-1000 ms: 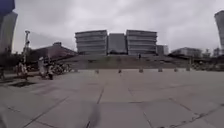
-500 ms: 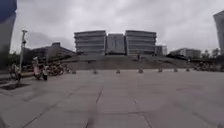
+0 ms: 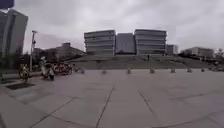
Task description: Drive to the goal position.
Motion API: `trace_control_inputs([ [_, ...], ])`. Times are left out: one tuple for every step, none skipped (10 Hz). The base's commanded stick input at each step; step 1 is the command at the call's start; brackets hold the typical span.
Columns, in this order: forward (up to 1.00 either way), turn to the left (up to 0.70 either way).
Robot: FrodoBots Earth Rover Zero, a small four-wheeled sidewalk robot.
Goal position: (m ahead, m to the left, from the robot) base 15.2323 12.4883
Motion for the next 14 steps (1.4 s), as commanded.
trace_control_inputs([
  [0.70, 0.02],
  [0.70, 0.02],
  [0.70, 0.02],
  [0.70, 0.02],
  [0.70, 0.02],
  [0.70, 0.02],
  [0.70, 0.02],
  [0.70, 0.02],
  [0.70, 0.02],
  [0.70, 0.02],
  [0.70, 0.02],
  [0.70, 0.02],
  [0.70, 0.02],
  [0.70, 0.02],
])
